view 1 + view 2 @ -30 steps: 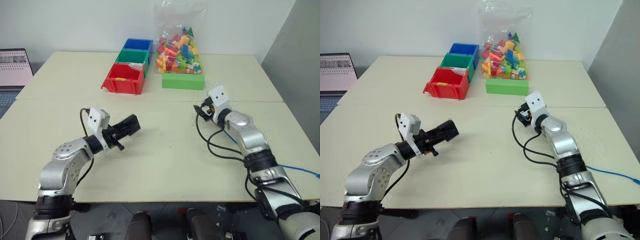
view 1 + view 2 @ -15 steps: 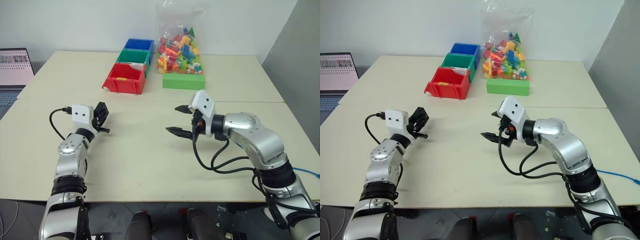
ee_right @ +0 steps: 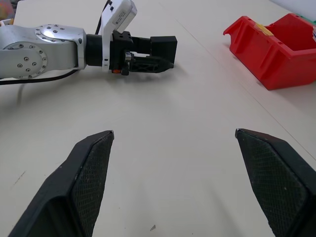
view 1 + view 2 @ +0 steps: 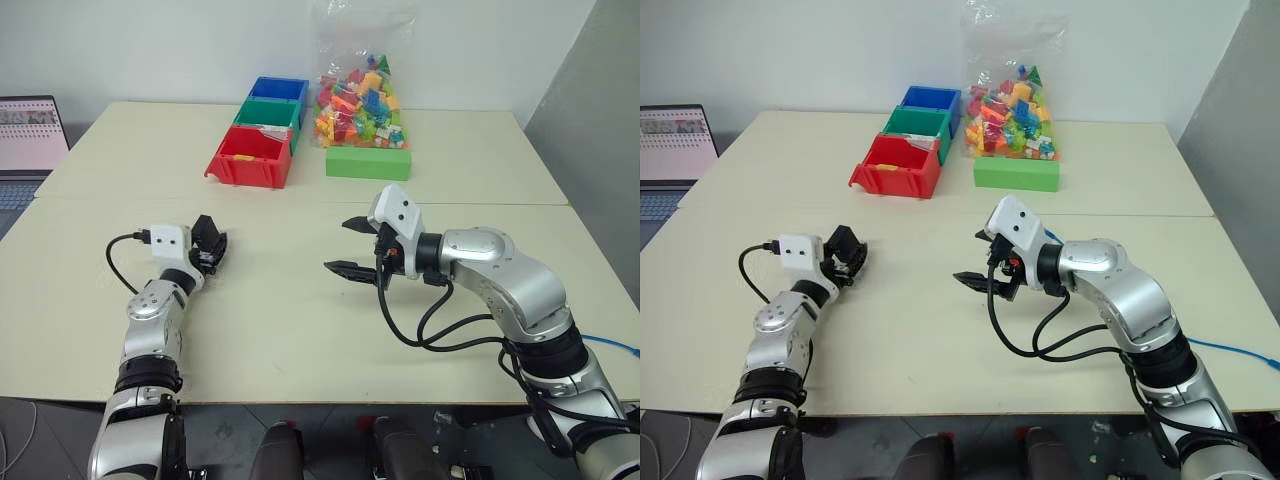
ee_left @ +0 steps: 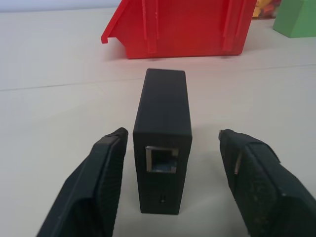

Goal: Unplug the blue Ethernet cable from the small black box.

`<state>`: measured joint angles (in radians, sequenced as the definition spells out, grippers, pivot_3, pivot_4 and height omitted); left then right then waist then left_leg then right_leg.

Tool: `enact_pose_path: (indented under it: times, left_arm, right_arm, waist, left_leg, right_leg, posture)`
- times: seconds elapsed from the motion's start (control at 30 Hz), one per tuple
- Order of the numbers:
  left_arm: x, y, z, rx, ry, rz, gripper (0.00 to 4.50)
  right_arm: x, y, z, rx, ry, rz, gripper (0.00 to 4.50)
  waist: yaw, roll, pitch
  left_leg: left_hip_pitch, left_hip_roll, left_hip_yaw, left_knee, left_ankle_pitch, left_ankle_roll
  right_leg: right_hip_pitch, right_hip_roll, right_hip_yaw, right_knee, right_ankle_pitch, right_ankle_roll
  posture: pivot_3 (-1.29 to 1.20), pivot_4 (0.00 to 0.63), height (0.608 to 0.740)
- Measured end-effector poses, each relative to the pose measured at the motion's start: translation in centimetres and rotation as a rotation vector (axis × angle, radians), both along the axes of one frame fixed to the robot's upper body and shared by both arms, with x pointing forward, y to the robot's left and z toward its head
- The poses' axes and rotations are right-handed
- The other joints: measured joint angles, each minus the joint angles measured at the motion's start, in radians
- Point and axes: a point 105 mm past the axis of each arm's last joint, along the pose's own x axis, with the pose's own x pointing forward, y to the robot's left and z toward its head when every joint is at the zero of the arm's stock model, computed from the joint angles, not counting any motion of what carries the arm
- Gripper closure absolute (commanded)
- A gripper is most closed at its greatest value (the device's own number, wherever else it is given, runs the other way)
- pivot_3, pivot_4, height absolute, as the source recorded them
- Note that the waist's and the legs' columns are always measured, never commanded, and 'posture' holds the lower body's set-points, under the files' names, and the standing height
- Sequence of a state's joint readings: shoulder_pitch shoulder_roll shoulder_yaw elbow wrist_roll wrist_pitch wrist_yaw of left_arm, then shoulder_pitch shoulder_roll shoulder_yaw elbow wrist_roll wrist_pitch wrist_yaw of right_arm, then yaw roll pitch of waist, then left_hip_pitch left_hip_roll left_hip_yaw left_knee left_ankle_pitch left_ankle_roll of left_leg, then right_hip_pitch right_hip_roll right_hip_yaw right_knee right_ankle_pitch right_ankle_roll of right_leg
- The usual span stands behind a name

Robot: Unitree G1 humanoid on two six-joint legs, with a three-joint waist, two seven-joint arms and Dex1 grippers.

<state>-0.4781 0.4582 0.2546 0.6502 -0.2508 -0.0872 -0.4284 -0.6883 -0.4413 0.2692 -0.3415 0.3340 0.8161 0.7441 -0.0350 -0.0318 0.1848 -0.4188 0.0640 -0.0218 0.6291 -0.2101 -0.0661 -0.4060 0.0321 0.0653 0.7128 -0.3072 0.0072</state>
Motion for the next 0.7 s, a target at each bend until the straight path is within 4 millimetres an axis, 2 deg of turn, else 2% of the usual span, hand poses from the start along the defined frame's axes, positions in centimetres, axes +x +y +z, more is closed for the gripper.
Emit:
enact_pose_path:
  times: [0.03, 0.2, 0.3, 0.37, 0.43, 0.7]
  left_arm:
    - [-0.4, 0.0, -0.1, -0.001, 0.004, -0.006, 0.41]
    - [-3.0, 0.1, -1.0, 0.021, 0.082, -0.039, 0.41]
    - [-4.9, 0.6, -0.7, 0.079, 0.138, -0.053, 0.41]
    - [-5.9, 0.8, -0.1, 0.121, 0.168, -0.068, 0.41]
    - [-6.8, 0.7, 0.7, 0.169, 0.183, -0.103, 0.41]
    - [-10.5, 0.5, 5.1, 0.284, 0.253, -0.350, 0.41]
  right_arm:
    - [-0.1, 0.0, 0.0, 0.000, -0.002, 0.002, 0.32]
    - [-0.1, -0.1, -0.4, -0.003, 0.007, -0.007, 0.32]
    - [-0.5, -1.1, -2.1, -0.015, 0.052, -0.032, 0.32]
    - [-0.6, -2.2, -3.3, -0.028, 0.088, -0.065, 0.32]
    - [-0.5, -3.2, -3.5, -0.024, 0.097, -0.092, 0.32]
    - [0.2, -9.6, -1.6, -0.013, 0.083, -0.191, 0.32]
  waist:
    - [-0.002, 0.000, 0.000]
    - [-0.006, 0.000, 0.000]
    - [-0.007, -0.001, 0.000]
    - [-0.006, 0.000, 0.000]
    - [-0.006, 0.000, 0.000]
    - [-0.007, 0.000, 0.001]
  left_leg:
    - [0.000, 0.000, 0.000, 0.000, 0.000, 0.000]
    - [0.000, 0.001, -0.001, 0.000, 0.000, 0.000]
    - [0.000, 0.001, -0.001, 0.000, 0.000, 0.000]
    - [0.000, 0.000, -0.001, 0.000, 0.000, 0.000]
    - [0.000, 0.000, -0.001, 0.000, 0.000, 0.000]
    - [0.002, 0.001, 0.000, -0.001, 0.000, 0.000]
  right_leg:
    - [0.000, 0.000, 0.000, 0.000, 0.000, 0.000]
    - [0.000, 0.000, 0.001, 0.000, 0.000, 0.000]
    - [0.000, 0.000, 0.002, 0.000, -0.001, 0.001]
    - [0.000, -0.001, 0.003, 0.000, -0.001, 0.002]
    - [0.000, -0.001, 0.003, 0.000, -0.002, 0.004]
    - [0.000, 0.000, 0.003, -0.001, -0.003, 0.003]
  posture:
    - [0.00, 0.150, 0.740]
    - [0.00, 0.150, 0.740]
    - [0.00, 0.150, 0.740]
    - [0.00, 0.150, 0.740]
    - [0.00, 0.150, 0.740]
    - [0.00, 0.150, 0.740]
